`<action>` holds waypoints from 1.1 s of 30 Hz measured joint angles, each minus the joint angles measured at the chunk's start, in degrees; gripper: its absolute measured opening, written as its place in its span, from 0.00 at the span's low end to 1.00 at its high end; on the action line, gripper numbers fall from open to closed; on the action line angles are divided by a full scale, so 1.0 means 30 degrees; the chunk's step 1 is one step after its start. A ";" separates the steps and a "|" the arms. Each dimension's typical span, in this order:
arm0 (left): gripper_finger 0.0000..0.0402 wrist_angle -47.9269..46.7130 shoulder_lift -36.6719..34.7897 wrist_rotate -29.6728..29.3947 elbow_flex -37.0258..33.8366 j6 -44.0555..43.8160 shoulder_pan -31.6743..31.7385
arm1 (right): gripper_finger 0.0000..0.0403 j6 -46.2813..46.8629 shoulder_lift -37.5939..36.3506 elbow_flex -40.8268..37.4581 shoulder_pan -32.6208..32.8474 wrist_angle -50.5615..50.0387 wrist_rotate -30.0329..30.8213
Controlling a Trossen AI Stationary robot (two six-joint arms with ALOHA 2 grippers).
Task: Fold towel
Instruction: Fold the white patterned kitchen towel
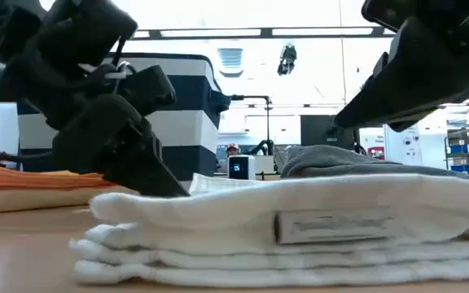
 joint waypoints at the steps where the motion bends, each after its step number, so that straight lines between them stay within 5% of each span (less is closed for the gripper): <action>1: 0.24 0.0570 0.0255 0.0015 -0.0146 -0.0047 0.0000 | 0.00 0.0239 -0.0281 -0.0448 -0.0050 0.0207 0.0261; 5: 0.23 0.1315 0.0786 -0.0046 -0.0237 0.0229 0.0000 | 0.00 0.0519 -0.1086 -0.1899 -0.0201 0.0113 0.0976; 12: 0.26 -0.1954 -0.1108 0.0321 0.0342 0.0744 0.0000 | 0.00 0.0779 -0.1413 -0.3950 -0.1046 0.0071 0.0950; 18: 0.27 -0.0492 -0.1368 -0.0002 0.1249 0.1351 0.0007 | 0.00 -0.0790 -0.1242 -0.6258 -0.1419 0.5348 0.0941; 25: 0.03 -0.1347 -0.0944 0.1077 0.1876 0.0364 0.0050 | 0.00 -0.3140 -0.1403 -0.8921 -0.1420 1.1849 0.0516; 33: 0.01 -0.1995 -0.0364 0.1249 0.1776 -0.1173 -0.0254 | 0.00 -0.3956 -0.1388 -0.9333 -0.1450 1.2058 0.0112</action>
